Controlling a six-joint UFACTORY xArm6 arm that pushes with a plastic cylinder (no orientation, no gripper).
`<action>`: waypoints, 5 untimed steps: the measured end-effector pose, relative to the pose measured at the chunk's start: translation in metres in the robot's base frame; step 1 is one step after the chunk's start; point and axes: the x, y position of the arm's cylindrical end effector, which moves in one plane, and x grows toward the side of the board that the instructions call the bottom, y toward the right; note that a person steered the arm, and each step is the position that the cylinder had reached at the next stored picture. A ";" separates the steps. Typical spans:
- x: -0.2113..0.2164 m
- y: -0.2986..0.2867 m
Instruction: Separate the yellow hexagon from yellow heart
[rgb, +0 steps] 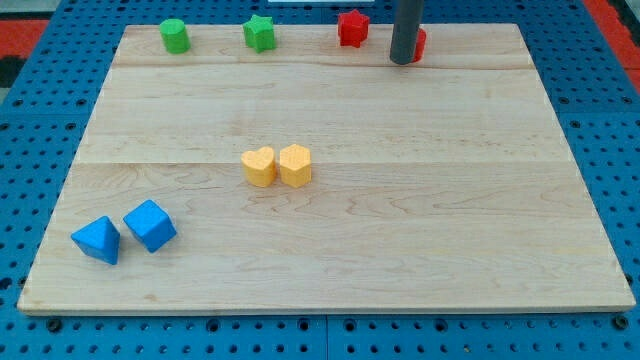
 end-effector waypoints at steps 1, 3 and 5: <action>0.000 0.002; -0.029 0.017; 0.026 0.023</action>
